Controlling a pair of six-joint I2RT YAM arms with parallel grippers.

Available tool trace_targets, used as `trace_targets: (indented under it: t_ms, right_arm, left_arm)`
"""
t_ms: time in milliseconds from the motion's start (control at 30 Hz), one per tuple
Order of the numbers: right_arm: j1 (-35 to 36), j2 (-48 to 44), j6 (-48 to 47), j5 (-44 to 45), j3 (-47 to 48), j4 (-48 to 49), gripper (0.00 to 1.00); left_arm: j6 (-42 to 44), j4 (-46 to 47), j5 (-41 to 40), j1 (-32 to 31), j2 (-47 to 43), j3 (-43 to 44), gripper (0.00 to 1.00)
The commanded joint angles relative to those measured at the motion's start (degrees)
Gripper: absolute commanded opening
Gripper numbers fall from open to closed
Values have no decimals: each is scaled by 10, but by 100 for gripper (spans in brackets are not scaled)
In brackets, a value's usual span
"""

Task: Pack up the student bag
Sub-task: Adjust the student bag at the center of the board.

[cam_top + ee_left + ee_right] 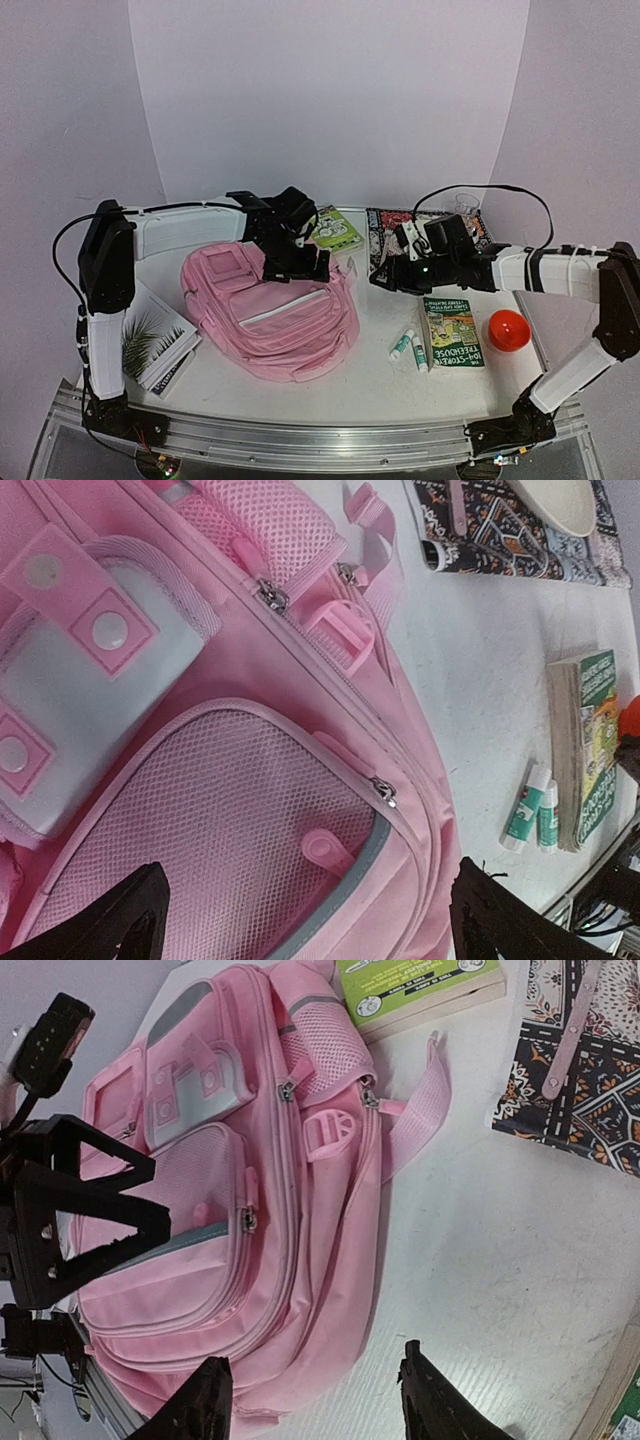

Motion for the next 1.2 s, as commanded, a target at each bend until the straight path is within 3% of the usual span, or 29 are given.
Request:
trace_targets:
  t_ms: [0,167,433,833,1167]
  right_arm:
    - [-17,55,-41,-25,64,-14,59]
    - [-19,124,-55,-42,130,-20,59]
    - [-16,235,-25,-102,225,-3,58]
    - [-14,336,24,-155,263,42,53]
    - [0,395,52,-205,293,78,54]
  left_arm:
    - [11,-43,-48,-5,37,62,100]
    - [12,-89,-104,-11,67,81,99]
    - [-20,-83,-130,-11,37,2,99]
    - [-63,7,-103,-10,-51,-119,99]
    - [-76,48,-84,-10,-77,-165,99]
